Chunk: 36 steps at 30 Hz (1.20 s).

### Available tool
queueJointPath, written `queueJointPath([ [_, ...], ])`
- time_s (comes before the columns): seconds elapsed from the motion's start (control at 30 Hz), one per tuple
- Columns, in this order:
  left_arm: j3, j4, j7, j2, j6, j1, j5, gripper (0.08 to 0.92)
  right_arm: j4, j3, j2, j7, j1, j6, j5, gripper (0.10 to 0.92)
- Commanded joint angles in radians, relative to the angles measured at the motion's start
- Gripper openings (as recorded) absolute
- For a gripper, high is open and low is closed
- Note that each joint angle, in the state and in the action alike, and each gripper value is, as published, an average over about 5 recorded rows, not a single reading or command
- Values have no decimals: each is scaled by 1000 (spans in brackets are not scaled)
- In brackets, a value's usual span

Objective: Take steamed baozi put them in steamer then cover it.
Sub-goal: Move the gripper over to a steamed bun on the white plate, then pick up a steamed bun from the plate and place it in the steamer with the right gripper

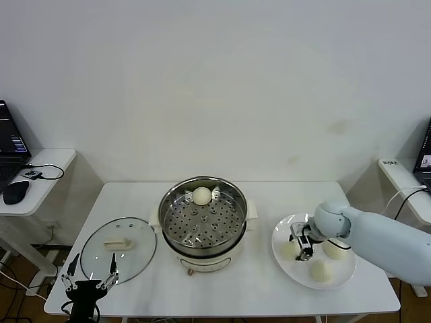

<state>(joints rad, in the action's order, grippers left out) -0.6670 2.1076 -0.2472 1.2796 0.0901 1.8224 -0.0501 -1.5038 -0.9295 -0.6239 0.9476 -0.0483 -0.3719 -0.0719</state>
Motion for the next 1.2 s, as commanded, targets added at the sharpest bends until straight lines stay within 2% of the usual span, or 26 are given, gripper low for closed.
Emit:
queueJointPath([
  [0.03, 1, 2, 0, 0, 0, -1, 1, 823, -6, 0, 2, 22, 25, 8, 5, 593],
  [0.3, 1, 14, 1, -9, -3, -3, -2, 823, -83, -41, 83, 62, 243, -1, 106, 585],
  [0.53, 1, 20, 3, -25, -7, -5, -15, 823, -150, -189, 99, 70, 608, -39, 297, 592],
  [0.67, -1, 16, 3, -38, -7, -7, -26, 823, -154, -296, -6, 35, 801, -85, 419, 595],
  [0.8, -2, 15, 3, -42, -8, -9, -31, 823, -145, -330, -169, -24, 863, -147, 543, 601],
  [1.0, -7, 18, 3, -29, -7, -11, -36, 823, -68, -324, -442, -132, 795, -246, 670, 602],
  [1.2, -30, 29, 2, -24, -7, -4, -51, 823, 34, -322, -613, -185, 692, -313, 707, 602],
])
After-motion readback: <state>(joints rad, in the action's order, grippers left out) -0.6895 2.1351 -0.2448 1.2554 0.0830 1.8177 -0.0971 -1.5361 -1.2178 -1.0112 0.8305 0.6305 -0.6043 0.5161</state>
